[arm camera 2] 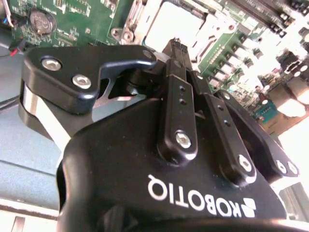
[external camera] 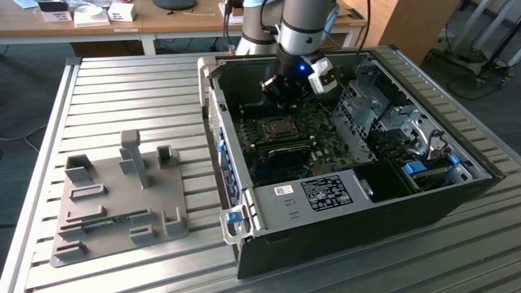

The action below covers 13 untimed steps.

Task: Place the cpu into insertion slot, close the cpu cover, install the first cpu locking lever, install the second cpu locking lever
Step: 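Install the second cpu locking lever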

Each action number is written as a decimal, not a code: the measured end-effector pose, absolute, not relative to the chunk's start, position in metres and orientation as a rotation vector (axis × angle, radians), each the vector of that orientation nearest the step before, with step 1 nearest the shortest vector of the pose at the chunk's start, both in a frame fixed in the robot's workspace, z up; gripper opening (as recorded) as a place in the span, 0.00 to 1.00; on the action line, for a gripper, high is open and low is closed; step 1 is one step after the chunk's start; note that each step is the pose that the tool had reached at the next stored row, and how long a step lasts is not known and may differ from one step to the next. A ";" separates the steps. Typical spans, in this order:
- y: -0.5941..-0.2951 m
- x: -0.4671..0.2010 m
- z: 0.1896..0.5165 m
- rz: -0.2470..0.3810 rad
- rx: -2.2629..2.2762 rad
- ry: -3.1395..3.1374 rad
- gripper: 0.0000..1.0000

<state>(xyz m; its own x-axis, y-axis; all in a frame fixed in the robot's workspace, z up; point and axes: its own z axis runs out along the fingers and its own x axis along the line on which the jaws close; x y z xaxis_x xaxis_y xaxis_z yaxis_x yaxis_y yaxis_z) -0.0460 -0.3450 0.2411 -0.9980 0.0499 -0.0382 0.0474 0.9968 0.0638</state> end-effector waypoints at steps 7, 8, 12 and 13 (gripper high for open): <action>-0.356 -0.046 0.241 0.098 0.076 3.099 0.11; -0.358 -0.046 0.241 0.098 0.076 3.099 0.11; -0.365 -0.046 0.241 0.098 0.076 3.099 0.11; -0.367 -0.046 0.241 0.098 0.076 3.099 0.11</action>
